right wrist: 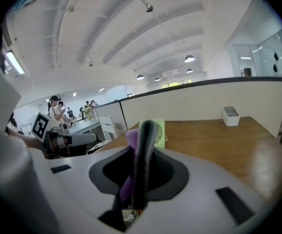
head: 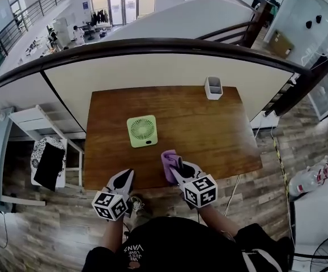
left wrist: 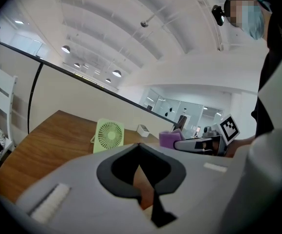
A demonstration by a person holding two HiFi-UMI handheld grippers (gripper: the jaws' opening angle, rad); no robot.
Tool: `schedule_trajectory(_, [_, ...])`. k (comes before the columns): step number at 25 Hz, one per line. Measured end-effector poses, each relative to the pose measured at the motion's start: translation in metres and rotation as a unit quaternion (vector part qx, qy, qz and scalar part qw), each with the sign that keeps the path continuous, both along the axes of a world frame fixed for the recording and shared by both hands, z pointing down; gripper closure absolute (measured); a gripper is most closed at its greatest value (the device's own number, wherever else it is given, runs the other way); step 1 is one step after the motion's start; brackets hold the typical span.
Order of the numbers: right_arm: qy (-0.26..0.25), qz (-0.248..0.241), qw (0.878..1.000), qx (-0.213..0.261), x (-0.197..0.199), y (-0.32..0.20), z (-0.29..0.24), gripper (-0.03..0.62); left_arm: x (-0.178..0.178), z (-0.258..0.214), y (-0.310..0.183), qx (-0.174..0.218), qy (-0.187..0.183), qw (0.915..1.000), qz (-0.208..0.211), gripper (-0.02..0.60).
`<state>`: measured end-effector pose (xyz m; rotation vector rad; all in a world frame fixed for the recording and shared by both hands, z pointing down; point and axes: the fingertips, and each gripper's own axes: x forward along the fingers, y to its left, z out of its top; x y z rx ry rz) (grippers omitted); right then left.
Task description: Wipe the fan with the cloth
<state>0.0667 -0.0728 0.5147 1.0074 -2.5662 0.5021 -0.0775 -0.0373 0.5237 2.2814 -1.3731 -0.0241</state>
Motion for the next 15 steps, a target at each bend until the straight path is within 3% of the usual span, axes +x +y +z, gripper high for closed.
schedule_trajectory(15, [-0.008, -0.033, 0.999, 0.012, 0.026, 0.052, -0.005, 0.51, 0.034, -0.004, 0.053, 0.011, -0.005, 0.9997, -0.023, 0.569])
